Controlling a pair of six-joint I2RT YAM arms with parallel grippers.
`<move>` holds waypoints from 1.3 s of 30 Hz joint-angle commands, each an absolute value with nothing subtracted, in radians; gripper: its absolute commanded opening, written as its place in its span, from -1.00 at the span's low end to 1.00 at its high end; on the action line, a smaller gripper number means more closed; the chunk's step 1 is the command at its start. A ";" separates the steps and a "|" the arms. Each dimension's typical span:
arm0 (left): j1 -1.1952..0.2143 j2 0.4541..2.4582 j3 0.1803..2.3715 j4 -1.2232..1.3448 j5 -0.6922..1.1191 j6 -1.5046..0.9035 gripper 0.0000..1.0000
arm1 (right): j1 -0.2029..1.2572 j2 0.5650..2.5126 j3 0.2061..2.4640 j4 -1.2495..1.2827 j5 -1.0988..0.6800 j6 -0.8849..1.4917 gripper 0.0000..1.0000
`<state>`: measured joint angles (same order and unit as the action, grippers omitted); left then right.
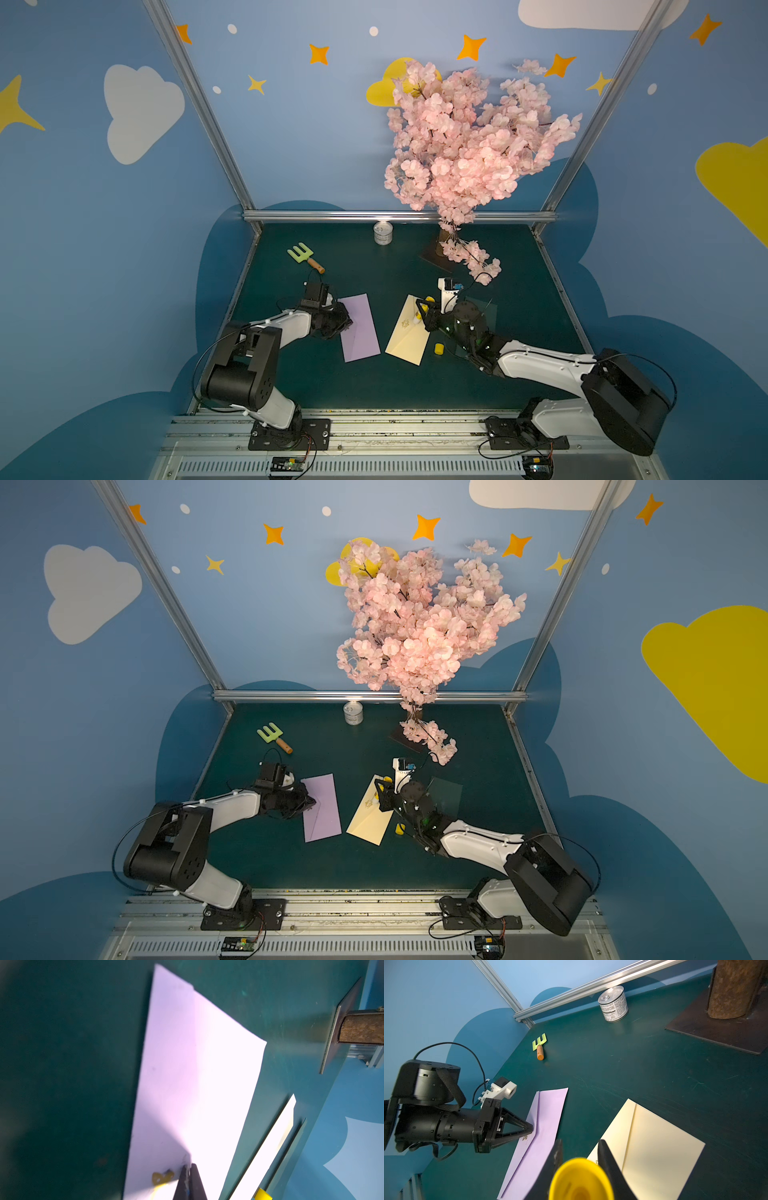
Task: Seal the envelope with a glue stick
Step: Seal the envelope at the center of the board.
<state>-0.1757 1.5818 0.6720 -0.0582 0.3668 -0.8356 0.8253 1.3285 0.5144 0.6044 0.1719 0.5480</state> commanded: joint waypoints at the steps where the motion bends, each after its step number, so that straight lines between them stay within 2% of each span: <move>1: -0.192 1.606 0.690 -0.047 0.347 -0.830 -0.95 | 0.818 1.296 0.500 0.592 0.166 0.561 -1.00; 11: -0.249 1.617 0.686 -0.150 0.205 -0.775 -0.95 | 0.809 1.284 0.486 0.584 0.168 0.569 -1.00; 20: -0.268 1.531 0.684 -0.258 0.111 -0.730 -0.95 | 0.809 1.299 0.489 0.592 0.149 0.584 -1.00; 30: -0.271 1.372 0.653 -0.208 0.162 -0.730 -0.95 | 0.808 1.301 0.493 0.594 0.131 0.593 -1.00; 39: -0.275 1.346 0.633 -0.255 0.156 -0.735 -0.95 | 0.810 1.286 0.487 0.584 0.129 0.594 -1.00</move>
<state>-0.2707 1.3544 0.6449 -0.2157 0.1570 -0.7441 0.8131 1.3083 0.4923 0.5858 0.1329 0.5911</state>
